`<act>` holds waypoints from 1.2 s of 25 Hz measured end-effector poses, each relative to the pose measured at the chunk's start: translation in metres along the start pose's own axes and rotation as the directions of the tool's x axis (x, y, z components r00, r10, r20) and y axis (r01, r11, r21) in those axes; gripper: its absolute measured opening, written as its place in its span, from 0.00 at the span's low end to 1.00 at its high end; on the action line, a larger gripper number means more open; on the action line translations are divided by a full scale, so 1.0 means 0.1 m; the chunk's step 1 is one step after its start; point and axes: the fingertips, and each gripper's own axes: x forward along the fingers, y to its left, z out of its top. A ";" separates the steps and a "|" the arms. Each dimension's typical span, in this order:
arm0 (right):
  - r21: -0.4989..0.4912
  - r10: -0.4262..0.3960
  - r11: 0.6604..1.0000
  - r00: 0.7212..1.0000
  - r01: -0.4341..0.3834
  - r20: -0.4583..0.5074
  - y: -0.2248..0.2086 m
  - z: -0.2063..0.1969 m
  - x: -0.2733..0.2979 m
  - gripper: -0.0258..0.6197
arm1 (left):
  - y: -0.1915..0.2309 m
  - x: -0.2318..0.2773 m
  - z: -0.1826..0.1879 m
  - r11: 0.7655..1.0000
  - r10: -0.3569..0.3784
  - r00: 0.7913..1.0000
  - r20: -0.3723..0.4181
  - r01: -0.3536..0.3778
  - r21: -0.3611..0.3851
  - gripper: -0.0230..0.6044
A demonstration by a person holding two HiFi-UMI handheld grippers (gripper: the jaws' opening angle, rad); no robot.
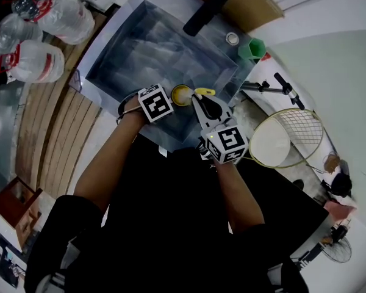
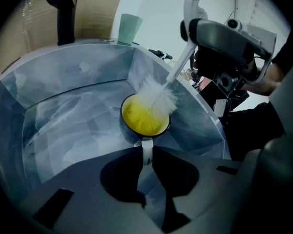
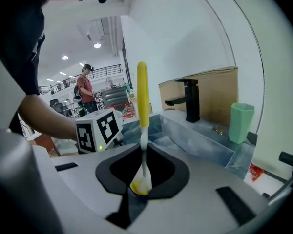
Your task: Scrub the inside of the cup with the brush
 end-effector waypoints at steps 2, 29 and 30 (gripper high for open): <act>0.012 -0.015 1.000 0.999 0.015 0.029 0.00 0.14 -0.07 0.11 | -0.05 -0.03 -0.05 0.998 -0.042 0.999 -0.008 0.042 -0.037 0.16; -0.031 -0.230 0.963 0.881 0.267 0.414 0.29 1.87 -1.88 0.11 | -0.39 -3.86 0.67 0.915 0.385 0.277 0.880 -0.238 -0.325 0.12; -0.028 -0.231 0.963 0.879 0.266 0.417 0.30 1.84 -1.98 0.11 | -0.49 -3.94 0.64 0.901 0.414 0.249 0.876 -0.254 -0.353 0.11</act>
